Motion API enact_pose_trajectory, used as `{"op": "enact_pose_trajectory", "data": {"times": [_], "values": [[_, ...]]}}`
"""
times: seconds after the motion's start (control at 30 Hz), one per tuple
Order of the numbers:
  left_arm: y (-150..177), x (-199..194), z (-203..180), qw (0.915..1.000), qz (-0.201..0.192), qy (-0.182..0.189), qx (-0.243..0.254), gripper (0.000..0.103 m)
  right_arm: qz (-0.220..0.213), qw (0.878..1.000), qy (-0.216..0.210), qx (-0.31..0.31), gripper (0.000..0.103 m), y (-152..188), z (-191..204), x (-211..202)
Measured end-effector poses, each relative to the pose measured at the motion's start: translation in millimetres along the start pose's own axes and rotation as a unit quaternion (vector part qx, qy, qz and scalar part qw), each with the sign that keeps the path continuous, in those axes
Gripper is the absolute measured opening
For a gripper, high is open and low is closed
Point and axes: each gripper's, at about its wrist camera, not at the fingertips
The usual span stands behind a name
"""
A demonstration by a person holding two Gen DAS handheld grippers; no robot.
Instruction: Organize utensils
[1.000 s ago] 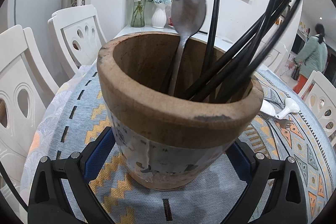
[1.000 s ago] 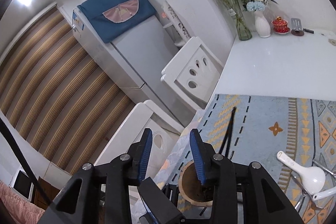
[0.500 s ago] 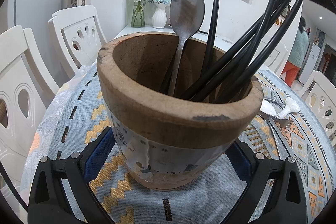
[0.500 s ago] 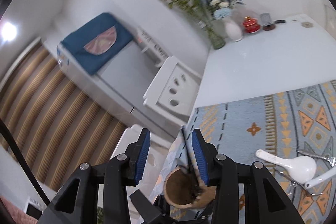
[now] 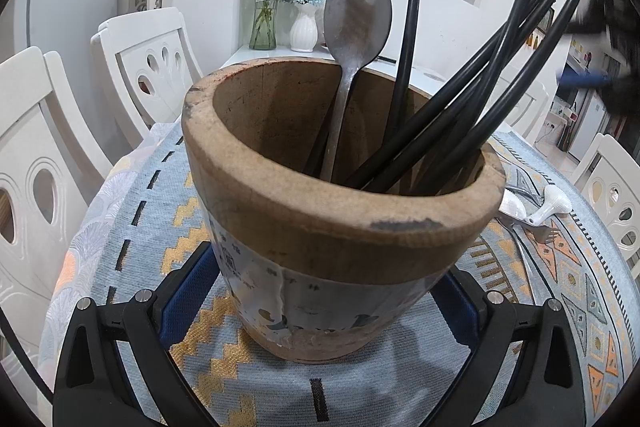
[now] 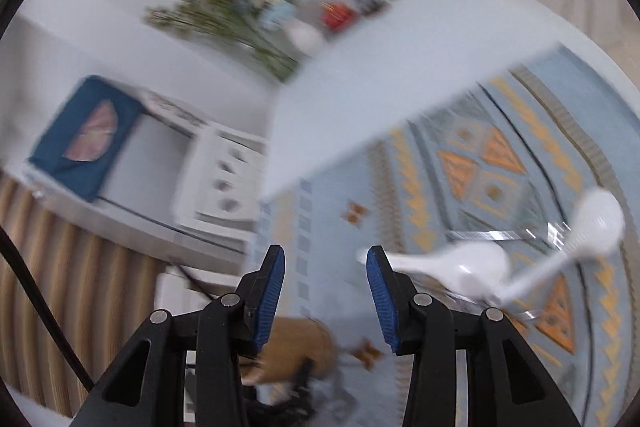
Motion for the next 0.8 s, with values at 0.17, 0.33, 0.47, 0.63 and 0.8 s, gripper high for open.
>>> {"op": "enact_pose_trajectory", "data": {"times": [0.17, 0.33, 0.47, 0.63, 0.8], "values": [[-1, 1, 1, 1.0, 0.002, -0.001, 0.0, 0.1, 0.087, 0.992, 0.075, 0.051, 0.041, 5, -41, 35], [-2, 2, 0, 1.0, 0.002, -0.005, 0.001, 0.1, 0.151, 0.975, 0.16, 0.035, 0.041, 20, -66, 79], [-1, 1, -3, 0.9998, -0.001, -0.017, 0.005, 0.1, 0.177, 0.967, 0.18, 0.027, 0.041, 23, -73, 103], [0, -1, -6, 0.9994, -0.003, -0.032, 0.009, 0.101, 0.163, 0.972, 0.123, 0.117, 0.041, 18, -97, 106], [-1, 0, -4, 0.9996, 0.001, -0.029, 0.007, 0.101, 0.131, 0.956, 0.05, 0.259, 0.041, 16, -138, 84]]}}
Point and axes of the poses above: each gripper's, at about its wrist camera, not at the fingertips, and x roughly the way its jaws point, z to its left, y to its underside, and after that the axes turned 14 degrees about z, right-handed
